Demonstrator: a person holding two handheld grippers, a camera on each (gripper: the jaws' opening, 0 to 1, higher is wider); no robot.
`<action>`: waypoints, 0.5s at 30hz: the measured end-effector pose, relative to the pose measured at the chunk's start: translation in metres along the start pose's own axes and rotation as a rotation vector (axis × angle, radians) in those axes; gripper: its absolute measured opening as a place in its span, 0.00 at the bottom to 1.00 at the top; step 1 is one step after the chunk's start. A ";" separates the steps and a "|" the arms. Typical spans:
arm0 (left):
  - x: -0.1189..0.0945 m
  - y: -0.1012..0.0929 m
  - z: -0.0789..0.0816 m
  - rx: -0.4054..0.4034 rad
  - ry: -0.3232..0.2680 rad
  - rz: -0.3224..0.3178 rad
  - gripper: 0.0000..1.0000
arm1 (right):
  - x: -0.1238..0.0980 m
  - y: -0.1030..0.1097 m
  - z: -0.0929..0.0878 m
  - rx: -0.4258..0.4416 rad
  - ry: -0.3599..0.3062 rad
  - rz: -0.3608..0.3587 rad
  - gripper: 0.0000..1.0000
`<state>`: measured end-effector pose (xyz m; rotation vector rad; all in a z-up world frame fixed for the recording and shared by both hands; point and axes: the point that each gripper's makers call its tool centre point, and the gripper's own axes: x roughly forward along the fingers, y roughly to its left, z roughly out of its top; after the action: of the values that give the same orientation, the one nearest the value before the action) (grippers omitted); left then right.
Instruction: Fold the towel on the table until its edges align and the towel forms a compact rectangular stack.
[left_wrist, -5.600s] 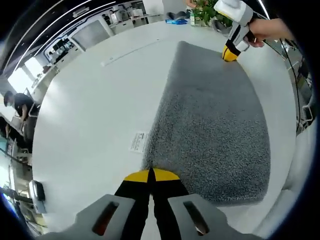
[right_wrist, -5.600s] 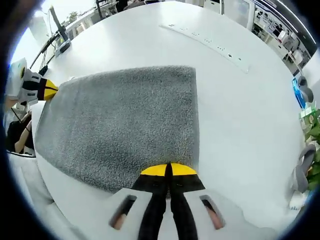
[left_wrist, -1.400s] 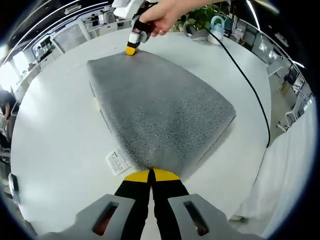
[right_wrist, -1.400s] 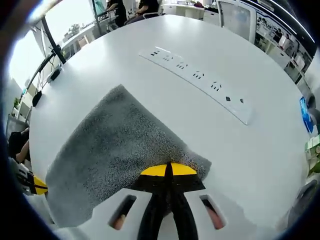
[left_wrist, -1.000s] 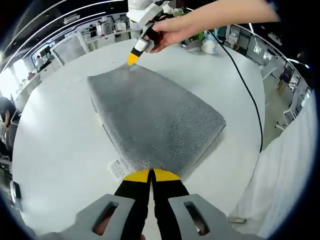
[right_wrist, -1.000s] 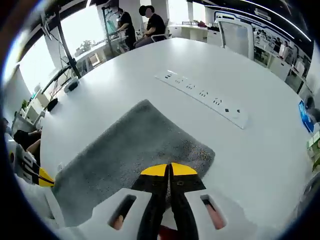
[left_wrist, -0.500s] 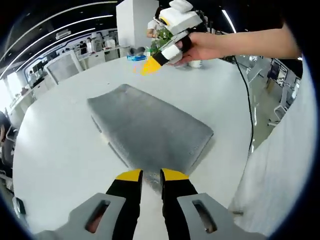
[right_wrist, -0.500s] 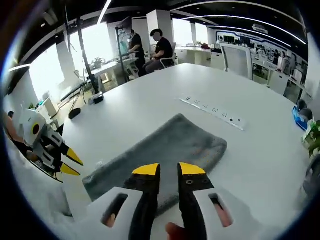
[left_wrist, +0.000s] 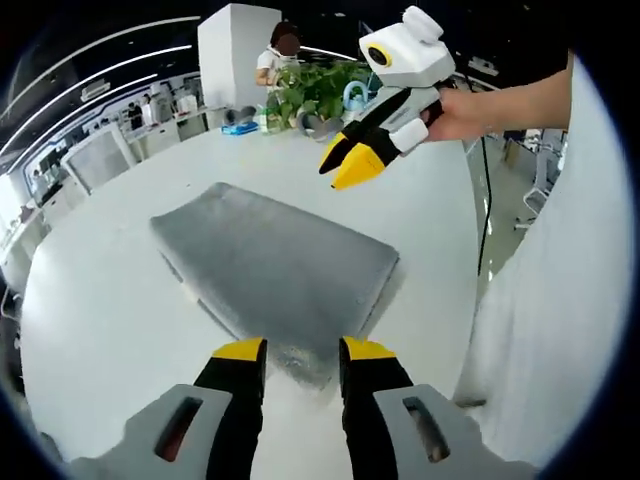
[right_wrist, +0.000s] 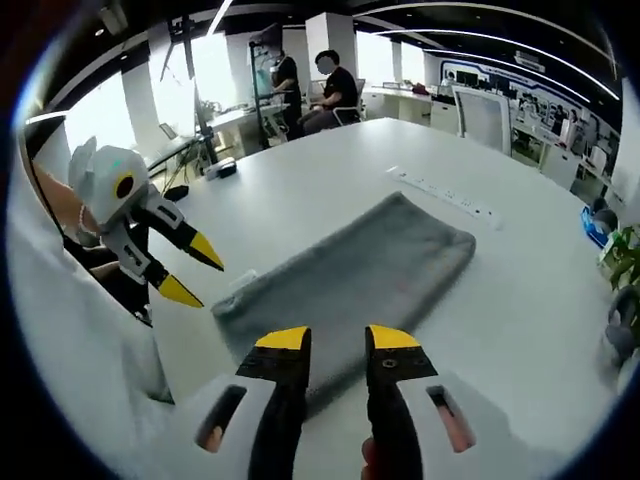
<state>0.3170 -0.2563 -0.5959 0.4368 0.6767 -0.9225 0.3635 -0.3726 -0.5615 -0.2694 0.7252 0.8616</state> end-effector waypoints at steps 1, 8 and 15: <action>0.001 -0.002 0.000 0.009 0.000 -0.007 0.29 | -0.001 0.005 -0.004 -0.011 0.007 0.010 0.19; 0.006 -0.016 0.001 0.040 -0.010 -0.049 0.29 | -0.003 0.038 -0.031 -0.047 0.074 0.075 0.17; 0.008 -0.029 -0.003 0.065 -0.005 -0.083 0.29 | 0.001 0.059 -0.051 -0.096 0.134 0.123 0.18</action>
<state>0.2948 -0.2748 -0.6052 0.4673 0.6654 -1.0258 0.2942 -0.3595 -0.5958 -0.3736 0.8328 1.0041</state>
